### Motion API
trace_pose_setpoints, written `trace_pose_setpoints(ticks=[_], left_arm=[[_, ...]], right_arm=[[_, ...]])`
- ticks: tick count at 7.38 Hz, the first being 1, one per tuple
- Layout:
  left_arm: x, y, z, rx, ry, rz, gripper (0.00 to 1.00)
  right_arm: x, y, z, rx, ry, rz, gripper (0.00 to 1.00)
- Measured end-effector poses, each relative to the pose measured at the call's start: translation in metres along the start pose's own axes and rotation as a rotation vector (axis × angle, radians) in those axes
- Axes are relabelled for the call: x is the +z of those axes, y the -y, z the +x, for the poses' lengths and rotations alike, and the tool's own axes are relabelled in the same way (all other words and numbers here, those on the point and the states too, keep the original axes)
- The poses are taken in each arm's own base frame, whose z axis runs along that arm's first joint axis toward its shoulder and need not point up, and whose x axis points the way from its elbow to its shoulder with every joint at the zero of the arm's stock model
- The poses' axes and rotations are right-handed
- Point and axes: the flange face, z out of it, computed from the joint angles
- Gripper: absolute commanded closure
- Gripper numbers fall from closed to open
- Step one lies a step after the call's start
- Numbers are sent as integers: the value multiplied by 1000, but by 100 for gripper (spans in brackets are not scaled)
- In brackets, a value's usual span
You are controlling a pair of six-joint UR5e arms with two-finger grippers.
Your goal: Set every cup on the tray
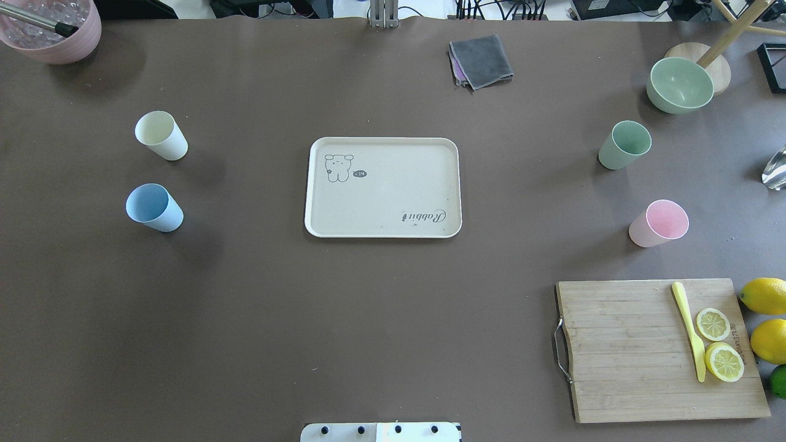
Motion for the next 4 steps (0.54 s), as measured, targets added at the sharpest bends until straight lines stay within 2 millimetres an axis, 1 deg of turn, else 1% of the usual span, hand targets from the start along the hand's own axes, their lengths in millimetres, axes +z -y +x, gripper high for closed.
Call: trace_pose_setpoints(ticks=[2, 3, 4], left_arm=[[-8, 10, 7, 77, 1, 86, 1], [-10, 20, 10, 116, 8, 127, 1], [-12, 37, 11, 144, 17, 159, 1]], right_arm=[[-14, 13, -11, -112, -9, 141, 0], [-20, 18, -15, -163, -17, 207, 0], [-21, 21, -16, -183, -18, 237, 0]])
